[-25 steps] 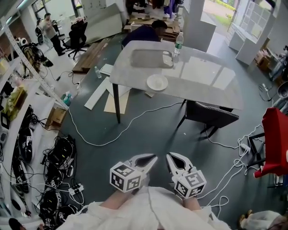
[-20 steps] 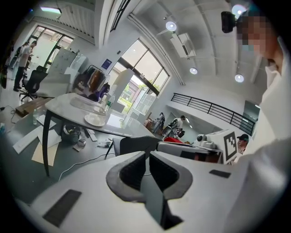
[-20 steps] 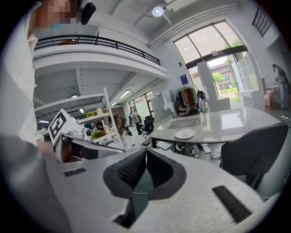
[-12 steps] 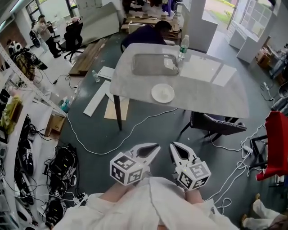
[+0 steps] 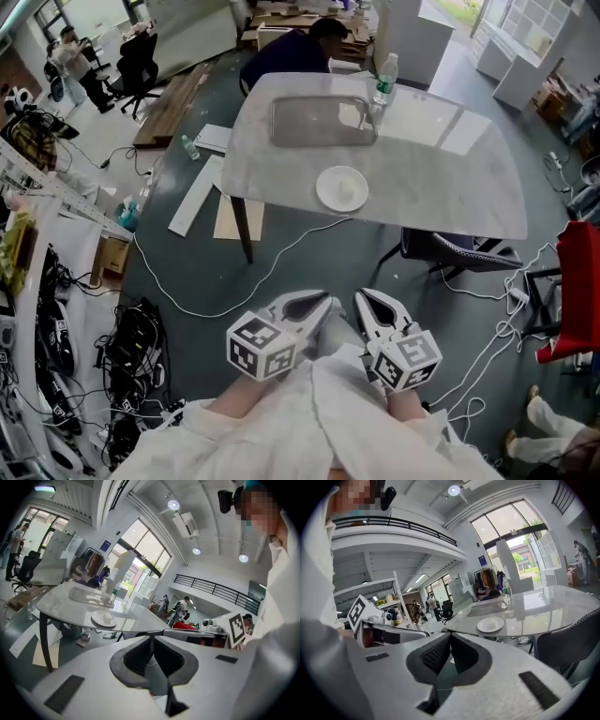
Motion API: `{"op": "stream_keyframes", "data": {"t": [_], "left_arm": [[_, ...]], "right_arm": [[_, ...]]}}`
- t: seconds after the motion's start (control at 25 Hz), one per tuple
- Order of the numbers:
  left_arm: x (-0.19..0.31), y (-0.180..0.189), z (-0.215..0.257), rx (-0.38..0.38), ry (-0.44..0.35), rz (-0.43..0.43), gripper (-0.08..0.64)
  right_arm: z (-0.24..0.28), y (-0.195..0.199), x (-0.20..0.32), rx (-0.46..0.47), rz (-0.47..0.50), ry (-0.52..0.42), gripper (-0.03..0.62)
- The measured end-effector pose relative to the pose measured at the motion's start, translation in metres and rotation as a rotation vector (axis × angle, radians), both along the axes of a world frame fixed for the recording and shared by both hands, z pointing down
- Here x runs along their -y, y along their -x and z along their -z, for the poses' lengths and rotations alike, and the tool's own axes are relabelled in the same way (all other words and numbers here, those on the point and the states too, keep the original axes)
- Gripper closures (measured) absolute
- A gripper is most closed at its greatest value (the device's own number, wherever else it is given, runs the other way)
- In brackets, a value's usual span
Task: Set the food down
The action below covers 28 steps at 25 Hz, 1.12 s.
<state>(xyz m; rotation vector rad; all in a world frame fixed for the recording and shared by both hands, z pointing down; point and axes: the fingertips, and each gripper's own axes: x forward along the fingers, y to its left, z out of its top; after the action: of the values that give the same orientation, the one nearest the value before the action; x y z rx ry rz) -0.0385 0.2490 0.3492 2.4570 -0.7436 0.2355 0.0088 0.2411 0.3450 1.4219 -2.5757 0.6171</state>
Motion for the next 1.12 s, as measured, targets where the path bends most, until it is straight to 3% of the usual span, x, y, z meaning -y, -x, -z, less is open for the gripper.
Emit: {"op": "stream_keyframes", "data": {"t": [0.52,1.12], "left_arm": [[0.099,-0.013,-0.009,0.012,0.003,0.007,0.526],[0.251,-0.047,-0.001,0.075,-0.017,0.062,0.526]], "right_arm": [[-0.005,-0.012,0.103,0.001,0.012,0.011,0.589],[-0.002,-0.037,0.261,-0.014,0.126,0.045,0.589]]}}
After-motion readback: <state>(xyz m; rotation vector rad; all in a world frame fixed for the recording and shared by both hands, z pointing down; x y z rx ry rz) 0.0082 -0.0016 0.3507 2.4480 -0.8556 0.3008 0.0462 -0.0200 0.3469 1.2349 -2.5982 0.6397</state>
